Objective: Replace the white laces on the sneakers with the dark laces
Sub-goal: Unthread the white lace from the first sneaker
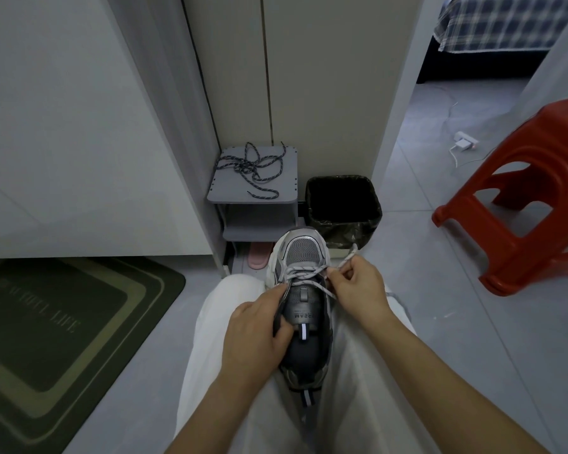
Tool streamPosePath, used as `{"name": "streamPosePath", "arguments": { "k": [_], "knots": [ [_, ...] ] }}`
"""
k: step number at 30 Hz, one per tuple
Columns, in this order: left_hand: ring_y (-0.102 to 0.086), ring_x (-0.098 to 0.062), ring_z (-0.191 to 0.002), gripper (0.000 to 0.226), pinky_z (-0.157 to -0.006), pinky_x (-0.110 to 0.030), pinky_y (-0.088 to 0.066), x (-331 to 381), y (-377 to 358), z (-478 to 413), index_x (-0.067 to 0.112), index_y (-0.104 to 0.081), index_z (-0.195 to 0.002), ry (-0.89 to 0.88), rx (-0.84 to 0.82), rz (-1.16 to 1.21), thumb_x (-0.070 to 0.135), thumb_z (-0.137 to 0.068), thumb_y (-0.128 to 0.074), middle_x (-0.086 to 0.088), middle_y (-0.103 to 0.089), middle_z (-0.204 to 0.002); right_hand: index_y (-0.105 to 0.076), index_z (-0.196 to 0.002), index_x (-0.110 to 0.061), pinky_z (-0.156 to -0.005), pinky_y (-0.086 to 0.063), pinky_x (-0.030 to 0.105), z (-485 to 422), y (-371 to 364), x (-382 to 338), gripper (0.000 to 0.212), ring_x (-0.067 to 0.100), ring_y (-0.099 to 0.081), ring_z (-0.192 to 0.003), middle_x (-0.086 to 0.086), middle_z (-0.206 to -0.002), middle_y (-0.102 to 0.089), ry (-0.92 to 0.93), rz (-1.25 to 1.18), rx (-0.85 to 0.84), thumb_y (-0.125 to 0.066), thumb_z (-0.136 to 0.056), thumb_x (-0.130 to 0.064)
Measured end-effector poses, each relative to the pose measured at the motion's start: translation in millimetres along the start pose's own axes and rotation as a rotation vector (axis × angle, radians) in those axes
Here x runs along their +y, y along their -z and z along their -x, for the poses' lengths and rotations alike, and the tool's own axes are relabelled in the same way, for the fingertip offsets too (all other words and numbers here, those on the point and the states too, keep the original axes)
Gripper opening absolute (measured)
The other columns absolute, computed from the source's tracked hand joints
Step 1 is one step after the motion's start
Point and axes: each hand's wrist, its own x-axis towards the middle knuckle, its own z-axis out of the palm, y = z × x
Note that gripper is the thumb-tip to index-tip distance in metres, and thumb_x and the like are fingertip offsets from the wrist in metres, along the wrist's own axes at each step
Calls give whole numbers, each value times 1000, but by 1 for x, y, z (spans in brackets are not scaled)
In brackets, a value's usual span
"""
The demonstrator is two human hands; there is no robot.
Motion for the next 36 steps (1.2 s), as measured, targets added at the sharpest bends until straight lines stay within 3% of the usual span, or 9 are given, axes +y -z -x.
{"name": "streamPosePath", "arguments": {
  "k": [4, 7, 10, 15, 20, 23, 27, 33, 36],
  "knots": [
    [-62, -18, -89, 51, -83, -28, -47, 1, 1, 3, 22, -53, -127, 6, 2, 2, 24, -76, -52, 5, -67, -111, -48, -82, -15, -59, -42, 15, 15, 4, 4, 13, 6, -59, -67, -6, -73, -63, 234, 91, 12, -58, -90, -17],
    [-61, -19, -92, 51, -85, -29, -47, 0, -1, 3, 23, -52, -128, 8, -3, -3, 24, -77, -54, 5, -66, -113, -46, -80, -14, -60, -47, 7, 20, 10, 3, 16, -2, -66, -70, -14, -71, -65, 227, -109, 31, -56, -91, -11],
    [-61, -19, -94, 51, -86, -31, -48, 0, -2, 2, 25, -50, -129, 20, -12, 1, 25, -78, -54, 6, -65, -114, -51, -80, -16, -68, -52, 15, 21, 9, -3, 13, -1, -66, -75, -12, -76, -69, 302, -99, -53, -60, -89, -16],
    [-60, -17, -95, 51, -87, -27, -45, 1, -1, 4, 26, -49, -129, -3, -22, 14, 29, -79, -52, 8, -63, -117, -58, -65, -16, -62, -49, 29, 2, 18, 6, 28, 12, -62, -62, -4, -64, -66, 122, -19, 4, -64, -86, -34],
    [-60, -8, -94, 45, -85, -27, -48, 8, 8, -1, 25, -55, -124, 64, 19, 159, 47, -89, -38, 12, -63, -110, -68, -72, -18, -62, -43, 27, 16, 26, 14, 35, 7, -56, -63, -6, -66, -64, 291, 213, -131, -56, -86, -47],
    [-60, -5, -87, 26, -82, -29, -50, 9, 11, -22, 25, -63, -110, 238, 14, 296, 38, -92, -49, 11, -67, -98, -65, -73, -24, -69, -43, 27, 23, 25, 18, 28, 2, -52, -62, -13, -64, -61, 447, 340, -150, -56, -85, -49],
    [-55, -7, -64, 7, -67, -29, -48, 10, 11, -48, 22, -62, -82, 290, -90, 302, 28, -85, -64, 7, -62, -71, -53, -65, -29, -66, -40, 29, 26, 22, 14, 25, 3, -48, -59, -19, -56, -48, 494, 331, -122, -52, -83, -48],
    [-57, -17, -75, 11, -64, -31, -42, 17, 19, -59, 23, -50, -85, 143, -92, 26, 31, -92, -50, 7, -57, -82, -64, -80, -23, -73, -47, 33, 24, 22, 4, 18, 13, -59, -65, -21, -59, -48, 487, 324, -33, -65, -79, -41],
    [-59, -26, -77, 12, -66, -37, -45, 22, 25, -65, 22, -45, -87, 111, -68, 4, 33, -93, -46, 1, -60, -80, -64, -80, -24, -74, -50, 37, 20, 23, 2, 19, 14, -61, -65, -17, -61, -54, 486, 341, -47, -59, -77, -42]
  ]
}}
